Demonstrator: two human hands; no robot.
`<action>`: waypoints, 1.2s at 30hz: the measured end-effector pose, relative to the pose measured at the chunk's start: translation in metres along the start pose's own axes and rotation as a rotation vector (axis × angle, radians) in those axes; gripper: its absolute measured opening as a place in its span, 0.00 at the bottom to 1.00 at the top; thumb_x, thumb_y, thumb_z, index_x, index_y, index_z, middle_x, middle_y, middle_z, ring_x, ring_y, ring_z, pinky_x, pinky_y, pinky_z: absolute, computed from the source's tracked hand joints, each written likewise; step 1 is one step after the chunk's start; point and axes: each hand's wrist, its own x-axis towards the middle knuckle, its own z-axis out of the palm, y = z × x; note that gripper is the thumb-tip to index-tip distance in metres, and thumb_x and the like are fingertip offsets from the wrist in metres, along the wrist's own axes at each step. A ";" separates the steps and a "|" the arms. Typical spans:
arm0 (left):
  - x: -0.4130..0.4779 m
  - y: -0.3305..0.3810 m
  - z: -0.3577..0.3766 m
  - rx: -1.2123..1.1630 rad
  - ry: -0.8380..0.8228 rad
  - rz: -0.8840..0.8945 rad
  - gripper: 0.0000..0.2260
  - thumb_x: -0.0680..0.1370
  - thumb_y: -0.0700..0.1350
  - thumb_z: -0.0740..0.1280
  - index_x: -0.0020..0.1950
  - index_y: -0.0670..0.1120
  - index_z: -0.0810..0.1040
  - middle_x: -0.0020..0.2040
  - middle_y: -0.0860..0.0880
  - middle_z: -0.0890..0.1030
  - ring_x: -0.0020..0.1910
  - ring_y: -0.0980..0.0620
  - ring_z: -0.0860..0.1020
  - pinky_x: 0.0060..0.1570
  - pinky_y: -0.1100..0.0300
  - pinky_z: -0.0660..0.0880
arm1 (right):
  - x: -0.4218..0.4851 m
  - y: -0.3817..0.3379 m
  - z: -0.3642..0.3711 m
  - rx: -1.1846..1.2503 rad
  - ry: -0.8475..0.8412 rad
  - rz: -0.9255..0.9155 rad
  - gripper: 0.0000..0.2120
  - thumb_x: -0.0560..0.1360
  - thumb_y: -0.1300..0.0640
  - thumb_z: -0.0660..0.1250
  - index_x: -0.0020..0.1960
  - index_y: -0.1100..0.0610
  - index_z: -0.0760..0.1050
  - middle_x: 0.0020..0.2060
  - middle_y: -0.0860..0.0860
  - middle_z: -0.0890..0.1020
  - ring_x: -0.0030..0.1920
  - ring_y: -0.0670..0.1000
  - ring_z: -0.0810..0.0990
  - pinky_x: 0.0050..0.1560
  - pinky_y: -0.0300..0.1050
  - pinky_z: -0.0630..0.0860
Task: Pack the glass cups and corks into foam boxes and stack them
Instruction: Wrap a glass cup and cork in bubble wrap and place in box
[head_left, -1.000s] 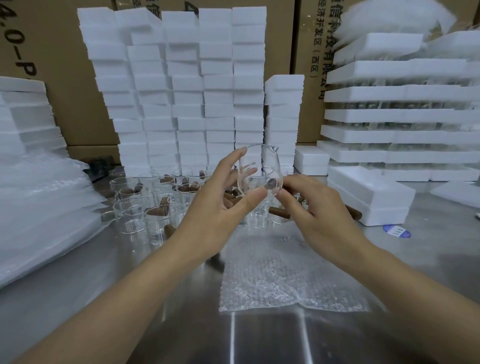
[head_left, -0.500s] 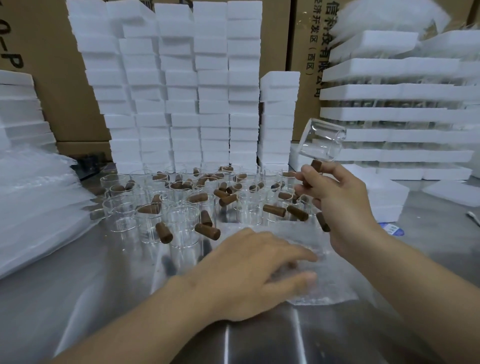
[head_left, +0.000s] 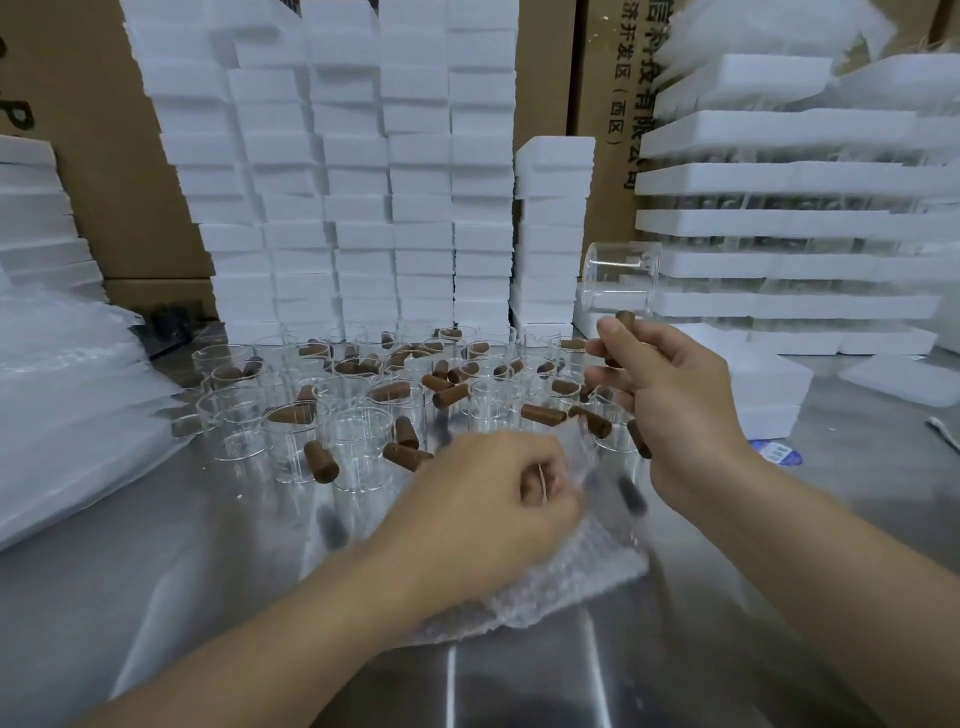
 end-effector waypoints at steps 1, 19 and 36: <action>0.003 -0.001 -0.002 -0.095 0.065 -0.019 0.09 0.81 0.55 0.69 0.43 0.53 0.80 0.33 0.55 0.79 0.29 0.59 0.73 0.34 0.56 0.74 | -0.002 -0.002 0.002 -0.005 -0.001 -0.026 0.10 0.80 0.51 0.74 0.54 0.57 0.84 0.39 0.47 0.88 0.34 0.43 0.84 0.33 0.31 0.76; 0.017 0.017 -0.053 -0.543 0.853 0.084 0.06 0.86 0.47 0.68 0.51 0.49 0.79 0.37 0.58 0.81 0.36 0.59 0.81 0.36 0.64 0.76 | -0.063 -0.026 0.030 -0.244 -0.294 -0.532 0.02 0.82 0.54 0.73 0.53 0.52 0.82 0.44 0.47 0.87 0.44 0.52 0.87 0.43 0.59 0.84; 0.012 0.003 -0.029 0.248 0.728 0.430 0.05 0.83 0.44 0.74 0.57 0.48 0.88 0.49 0.52 0.81 0.50 0.49 0.77 0.51 0.59 0.73 | -0.042 -0.001 0.021 -0.625 -0.324 -0.295 0.05 0.78 0.48 0.70 0.44 0.42 0.83 0.37 0.36 0.85 0.41 0.38 0.83 0.44 0.48 0.78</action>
